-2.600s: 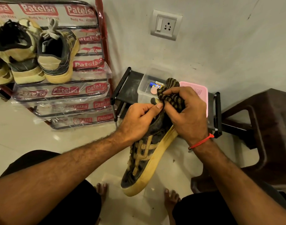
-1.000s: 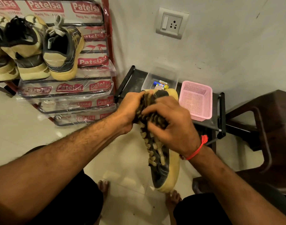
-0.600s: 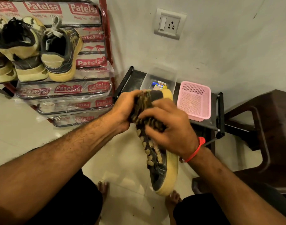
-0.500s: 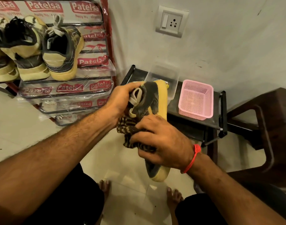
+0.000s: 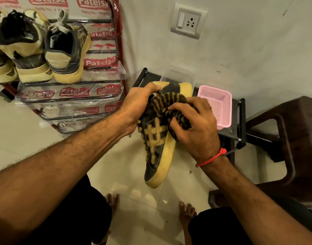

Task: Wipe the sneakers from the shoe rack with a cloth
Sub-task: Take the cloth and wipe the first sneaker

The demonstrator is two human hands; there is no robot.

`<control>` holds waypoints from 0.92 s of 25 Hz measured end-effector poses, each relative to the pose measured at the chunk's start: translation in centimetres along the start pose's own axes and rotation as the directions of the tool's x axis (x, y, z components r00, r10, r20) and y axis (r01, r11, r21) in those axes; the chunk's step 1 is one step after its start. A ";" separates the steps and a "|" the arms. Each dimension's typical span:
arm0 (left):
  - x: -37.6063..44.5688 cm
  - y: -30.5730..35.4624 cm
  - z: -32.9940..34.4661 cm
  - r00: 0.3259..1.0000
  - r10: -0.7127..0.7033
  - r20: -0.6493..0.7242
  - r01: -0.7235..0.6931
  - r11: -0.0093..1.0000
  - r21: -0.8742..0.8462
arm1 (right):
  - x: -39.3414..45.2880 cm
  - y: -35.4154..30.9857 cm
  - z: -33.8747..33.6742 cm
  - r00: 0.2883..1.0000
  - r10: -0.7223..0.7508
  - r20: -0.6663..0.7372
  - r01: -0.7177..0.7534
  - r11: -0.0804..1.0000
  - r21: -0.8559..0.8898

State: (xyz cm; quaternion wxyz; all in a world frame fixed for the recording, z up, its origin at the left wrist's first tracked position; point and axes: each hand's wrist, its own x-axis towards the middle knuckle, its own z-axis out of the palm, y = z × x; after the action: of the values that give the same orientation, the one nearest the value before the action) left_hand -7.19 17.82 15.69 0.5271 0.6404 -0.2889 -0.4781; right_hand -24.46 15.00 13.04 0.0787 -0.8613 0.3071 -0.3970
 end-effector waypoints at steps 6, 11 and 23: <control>-0.3 -0.6 1.1 0.993 0.104 -0.060 -0.099 0.992 0.072 | 1.6 0.9 -1.1 0.968 0.243 -0.068 -0.248 0.966 -0.076; -1.0 -1.4 2.3 0.970 0.237 -0.049 -0.221 0.950 0.221 | 1.8 2.3 -1.9 0.928 0.364 -0.083 -0.373 0.916 -0.147; 0.2 -1.4 0.8 0.889 0.324 -0.324 -0.284 0.944 0.167 | -0.8 -0.4 0.9 0.897 0.276 0.345 -0.242 0.960 -0.138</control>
State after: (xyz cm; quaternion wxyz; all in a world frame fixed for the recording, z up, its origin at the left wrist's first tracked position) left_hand -8.04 17.77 14.27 0.6003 0.6906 -0.3153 -0.2517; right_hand -24.03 15.71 12.10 0.1463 -0.8736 0.4171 -0.2036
